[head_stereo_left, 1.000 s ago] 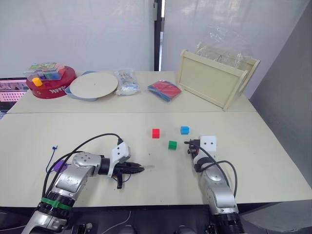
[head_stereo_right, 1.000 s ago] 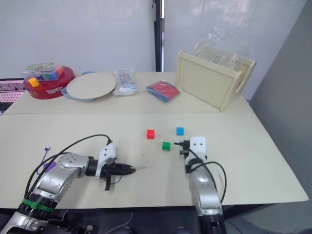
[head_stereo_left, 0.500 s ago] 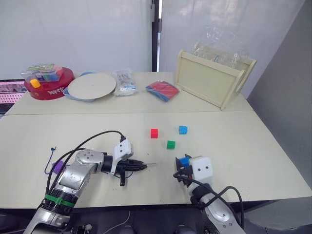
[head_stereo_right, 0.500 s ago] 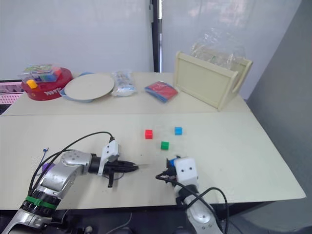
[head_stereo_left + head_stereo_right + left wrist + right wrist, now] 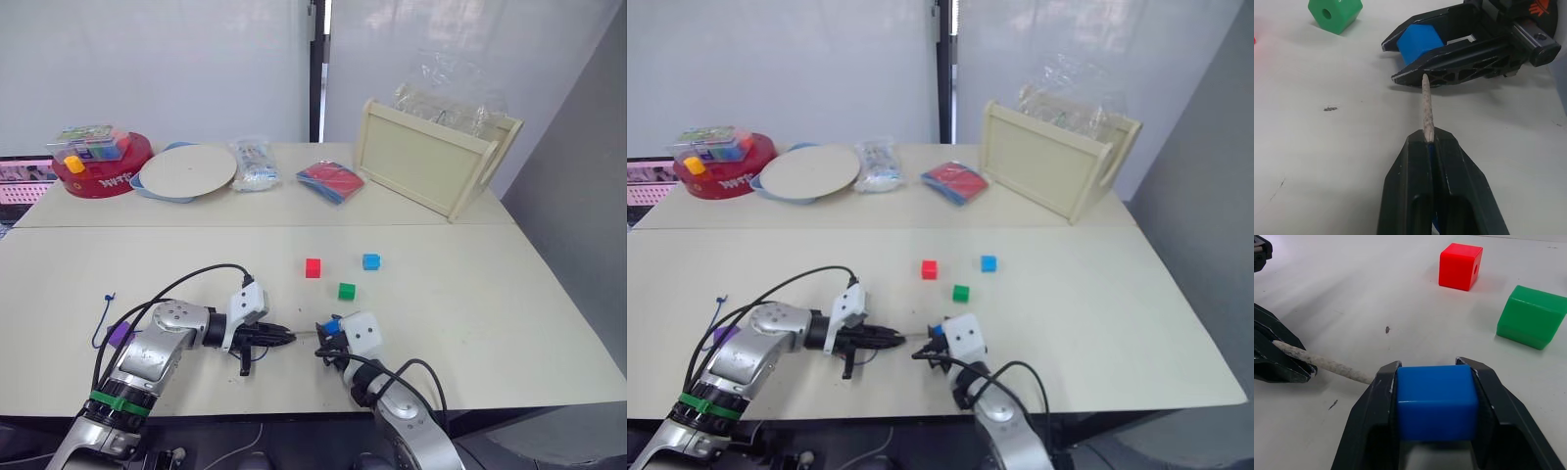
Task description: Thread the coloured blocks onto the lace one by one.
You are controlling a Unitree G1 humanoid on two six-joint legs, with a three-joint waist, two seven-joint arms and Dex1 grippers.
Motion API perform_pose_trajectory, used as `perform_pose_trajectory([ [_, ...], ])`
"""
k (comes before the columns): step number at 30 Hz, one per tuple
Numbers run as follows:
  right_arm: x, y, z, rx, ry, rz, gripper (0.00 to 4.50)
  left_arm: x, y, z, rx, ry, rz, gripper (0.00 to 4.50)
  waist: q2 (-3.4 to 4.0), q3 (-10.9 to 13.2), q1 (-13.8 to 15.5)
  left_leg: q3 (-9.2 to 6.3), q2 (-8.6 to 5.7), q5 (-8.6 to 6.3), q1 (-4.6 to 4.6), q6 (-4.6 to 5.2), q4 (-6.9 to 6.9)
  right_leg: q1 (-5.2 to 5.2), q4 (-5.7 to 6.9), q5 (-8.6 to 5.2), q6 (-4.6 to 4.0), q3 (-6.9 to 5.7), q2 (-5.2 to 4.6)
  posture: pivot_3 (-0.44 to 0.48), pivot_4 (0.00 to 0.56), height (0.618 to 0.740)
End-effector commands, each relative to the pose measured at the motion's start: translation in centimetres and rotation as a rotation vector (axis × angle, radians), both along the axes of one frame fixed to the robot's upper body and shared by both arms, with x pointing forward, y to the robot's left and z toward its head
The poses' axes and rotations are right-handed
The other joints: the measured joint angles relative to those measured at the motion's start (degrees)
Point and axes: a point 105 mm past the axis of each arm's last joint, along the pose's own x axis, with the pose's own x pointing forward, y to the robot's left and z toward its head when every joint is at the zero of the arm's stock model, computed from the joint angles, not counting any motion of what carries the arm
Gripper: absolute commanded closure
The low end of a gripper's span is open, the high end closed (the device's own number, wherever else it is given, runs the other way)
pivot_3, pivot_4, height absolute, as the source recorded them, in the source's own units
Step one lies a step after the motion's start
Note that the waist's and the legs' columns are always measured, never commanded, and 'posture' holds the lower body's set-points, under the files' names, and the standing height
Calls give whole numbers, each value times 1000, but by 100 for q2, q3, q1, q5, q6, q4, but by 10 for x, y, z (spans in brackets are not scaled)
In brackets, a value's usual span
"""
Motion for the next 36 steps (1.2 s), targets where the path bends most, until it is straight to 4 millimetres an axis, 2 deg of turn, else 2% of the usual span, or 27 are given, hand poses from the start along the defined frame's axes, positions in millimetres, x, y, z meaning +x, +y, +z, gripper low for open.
perform_pose_trajectory([
  [1,-1,-3,10,29,-37,-14,1878,-1,2,6,-4,-18,-11,4500,0,0,0,0,0,0,0,0,0,0,0,0,0,0,0,0,150,740],
  [5,-2,-21,38,72,-104,22,483,-3,3,5,-4,-13,-6,4500,0,0,6,0,-1,0,-4,0,1,0,-1,0,0,0,-2,0,150,740],
  [6,-5,-23,44,69,-106,83,163,-4,3,4,-5,-13,-4,4500,0,0,13,0,-2,0,-5,0,3,0,-1,0,0,0,-2,0,150,740],
  [7,-10,-23,48,54,-95,175,74,-4,3,4,-5,-13,-2,4500,0,0,11,0,-2,0,-6,0,5,0,-1,0,0,-1,-2,0,150,740],
  [9,-16,-25,54,11,-81,325,74,-4,4,4,-6,-14,1,4500,0,0,6,0,-1,0,-5,0,8,3,0,0,0,-1,-2,0,150,740],
  [13,-14,-35,68,-57,-35,594,74,-5,5,3,-7,-17,5,4500,1,1,-20,-2,-1,-1,0,1,9,9,0,0,0,-4,2,0,150,740],
  [20,9,-27,53,-381,-9,959,74,-9,7,5,-9,-26,23,4500,1,1,-16,-1,2,-1,1,3,15,8,-2,0,0,-2,5,0,150,740],
  [24,20,-30,34,-513,18,1079,74,-13,7,7,-10,-30,35,4500,0,2,9,-1,0,-1,-8,3,25,8,-6,0,0,-4,1,0,150,740],
  [29,36,-34,29,-562,3,1118,74,-18,8,5,19,-29,43,4500,0,2,4,-1,-1,-1,-8,3,32,8,-3,0,0,-3,-2,0,150,740],
  [32,41,-35,29,-565,-7,1123,880,-21,8,4,46,-21,39,4500,0,2,-1,-1,0,-1,-7,3,31,8,-1,0,0,-3,1,0,150,740],
  [36,42,-33,27,-527,-15,1100,2270,-16,0,13,60,-2,62,4500,0,2,9,-1,0,-1,-8,3,31,8,0,0,0,-3,0,0,150,740],
])
